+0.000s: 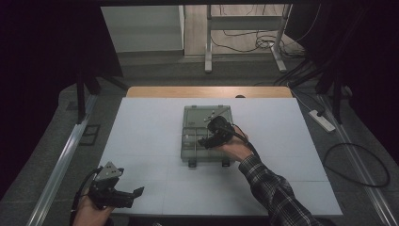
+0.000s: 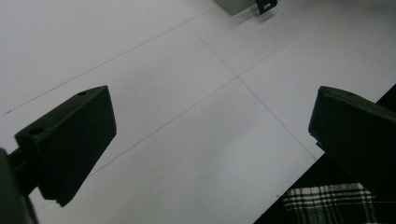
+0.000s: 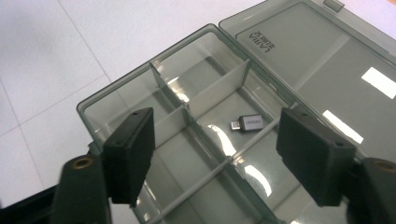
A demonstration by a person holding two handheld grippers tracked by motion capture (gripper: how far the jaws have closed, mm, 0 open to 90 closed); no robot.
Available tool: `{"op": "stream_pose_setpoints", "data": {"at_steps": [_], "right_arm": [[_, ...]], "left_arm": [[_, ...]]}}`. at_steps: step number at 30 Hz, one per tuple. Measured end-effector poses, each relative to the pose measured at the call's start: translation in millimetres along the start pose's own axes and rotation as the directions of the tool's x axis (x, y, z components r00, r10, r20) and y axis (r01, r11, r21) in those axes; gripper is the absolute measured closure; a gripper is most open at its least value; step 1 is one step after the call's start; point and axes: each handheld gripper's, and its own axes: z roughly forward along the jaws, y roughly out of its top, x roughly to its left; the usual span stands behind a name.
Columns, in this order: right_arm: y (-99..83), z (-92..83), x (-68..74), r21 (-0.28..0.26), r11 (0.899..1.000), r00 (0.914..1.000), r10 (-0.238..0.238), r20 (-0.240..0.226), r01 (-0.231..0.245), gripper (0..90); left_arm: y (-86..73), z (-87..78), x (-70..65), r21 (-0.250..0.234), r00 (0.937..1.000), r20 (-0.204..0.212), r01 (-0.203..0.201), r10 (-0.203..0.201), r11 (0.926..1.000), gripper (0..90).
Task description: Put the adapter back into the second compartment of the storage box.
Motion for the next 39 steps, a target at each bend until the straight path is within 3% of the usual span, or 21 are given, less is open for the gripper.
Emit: {"op": "stream_pose_setpoints", "data": {"at_steps": [14, 20, 39], "right_arm": [[-15.9, -23.1, 4.3, -0.012, 1.0, 0.9997, 0.0, -0.024, -0.001, 15.9], [-23.6, -34.1, 3.0, -0.021, 0.999, 0.998, 0.04, -0.048, -0.041, 12.5], [-52.0, -62.2, 12.8, -0.013, 1.0, 0.999, 0.016, -0.041, -0.017, 0.0]], "left_arm": [[-0.2, -0.7, 0.2, -0.006, 1.0, 0.002, 0.001, -0.001, 1.0, 0.5], [-0.2, -0.8, 0.1, -0.006, 1.0, 0.002, 0.0, 0.0, 1.0, 0.5], [-0.2, -0.9, -0.2, -0.006, 1.0, -0.001, 0.001, -0.001, 1.0, 0.5]]}}
